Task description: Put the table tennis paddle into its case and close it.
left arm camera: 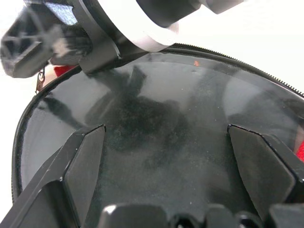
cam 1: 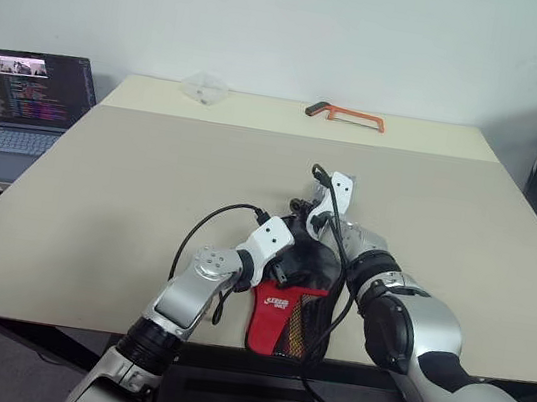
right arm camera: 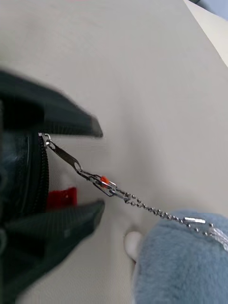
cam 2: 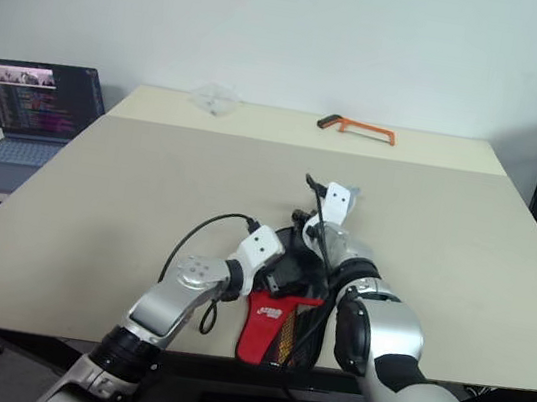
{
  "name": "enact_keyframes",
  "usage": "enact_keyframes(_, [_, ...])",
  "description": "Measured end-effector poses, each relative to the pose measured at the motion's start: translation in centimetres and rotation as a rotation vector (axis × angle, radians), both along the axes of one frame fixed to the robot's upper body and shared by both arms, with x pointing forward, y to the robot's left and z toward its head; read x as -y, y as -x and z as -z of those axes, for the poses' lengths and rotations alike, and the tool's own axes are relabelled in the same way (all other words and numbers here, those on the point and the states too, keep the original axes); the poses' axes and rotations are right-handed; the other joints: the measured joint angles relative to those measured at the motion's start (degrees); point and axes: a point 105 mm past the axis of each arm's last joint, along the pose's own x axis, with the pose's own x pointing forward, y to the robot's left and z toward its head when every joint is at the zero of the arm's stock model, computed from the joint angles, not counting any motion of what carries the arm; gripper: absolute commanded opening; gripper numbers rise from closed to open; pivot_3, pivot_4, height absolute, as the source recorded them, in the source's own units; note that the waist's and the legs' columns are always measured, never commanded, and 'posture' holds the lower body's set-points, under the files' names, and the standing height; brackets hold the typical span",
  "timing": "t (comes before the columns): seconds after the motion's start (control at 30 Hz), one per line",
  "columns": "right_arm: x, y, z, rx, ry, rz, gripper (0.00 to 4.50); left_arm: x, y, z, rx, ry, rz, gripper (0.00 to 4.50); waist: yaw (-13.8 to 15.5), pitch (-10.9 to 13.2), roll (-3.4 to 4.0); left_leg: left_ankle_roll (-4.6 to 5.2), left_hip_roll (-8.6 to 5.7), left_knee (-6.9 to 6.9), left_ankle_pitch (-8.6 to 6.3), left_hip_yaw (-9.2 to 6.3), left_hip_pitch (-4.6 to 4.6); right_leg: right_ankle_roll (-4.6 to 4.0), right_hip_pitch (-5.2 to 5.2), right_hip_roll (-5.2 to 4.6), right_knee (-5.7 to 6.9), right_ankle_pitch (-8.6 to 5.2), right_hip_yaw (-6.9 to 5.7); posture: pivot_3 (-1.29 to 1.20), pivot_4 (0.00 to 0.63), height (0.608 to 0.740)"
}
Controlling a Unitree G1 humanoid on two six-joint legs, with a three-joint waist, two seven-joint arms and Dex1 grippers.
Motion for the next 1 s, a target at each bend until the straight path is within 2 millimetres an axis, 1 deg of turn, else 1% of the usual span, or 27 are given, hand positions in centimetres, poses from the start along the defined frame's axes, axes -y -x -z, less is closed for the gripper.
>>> enact_keyframes(0.1, [-0.4,0.1,0.1,0.002,-0.010,-0.002,0.13,0.1,0.0,0.0,-0.001,-0.001,0.003,4.50,0.0,0.0,0.00,0.00,0.00,0.00,0.00,-0.01,0.00,0.00,0.00,0.00,0.00,0.00,0.00,0.00,0.150,0.740])
enact_keyframes(0.13, [-0.5,0.1,0.1,0.000,-0.011,-0.004,0.02,0.1,0.1,0.1,-0.001,-0.002,0.004,4.50,0.0,0.0,0.00,0.00,0.00,0.00,0.00,-0.01,0.00,0.00,0.00,0.00,0.00,0.00,0.00,0.00,0.150,0.740])
enact_keyframes(0.33, [-0.6,0.1,0.0,0.000,-0.023,0.002,0.02,0.2,0.1,0.1,0.000,-0.002,0.005,4.50,0.0,0.0,0.00,0.00,0.00,0.00,0.00,-0.01,-0.01,0.00,0.00,0.00,-0.01,0.00,0.00,0.00,0.150,0.740])
enact_keyframes(0.47, [-0.9,-0.1,-1.1,0.019,-0.032,-0.003,0.02,0.2,0.1,0.1,0.000,-0.003,0.005,4.50,0.0,0.0,0.00,0.00,0.00,0.00,0.00,-0.02,0.00,0.00,0.00,0.00,-0.01,0.00,-0.01,0.00,0.150,0.740])
enact_keyframes(0.6, [-0.8,-0.1,-1.1,0.016,-0.036,0.003,0.02,0.5,0.2,0.1,0.000,-0.003,0.012,4.50,0.0,0.0,0.00,0.00,-0.01,0.00,0.00,-0.02,-0.01,0.00,0.01,0.00,-0.01,0.00,-0.02,0.00,0.150,0.740])
enact_keyframes(0.73, [-0.2,-0.3,-1.0,0.015,-0.031,0.016,0.02,0.6,0.2,0.1,0.001,-0.004,0.015,4.50,0.1,0.0,0.00,0.00,-0.02,0.00,0.00,-0.02,-0.02,0.00,0.01,0.00,-0.02,0.00,-0.02,0.00,0.150,0.740])
enact_keyframes(0.87, [0.7,-0.6,-1.1,0.018,-0.017,0.032,0.02,0.7,0.2,0.1,0.002,-0.003,0.018,4.50,0.2,0.0,0.00,0.00,-0.03,0.00,0.00,-0.04,-0.03,0.00,0.02,0.00,-0.02,0.00,-0.03,0.00,0.150,0.740])
enact_keyframes(1.0, [2.7,-0.7,-0.3,0.029,0.081,0.020,0.02,1.0,0.3,0.2,0.005,-0.005,0.030,4.50,0.3,0.0,-0.01,0.00,-0.06,0.00,0.00,-0.05,-0.04,0.01,0.05,0.00,-0.05,-0.01,-0.05,0.00,0.150,0.740])
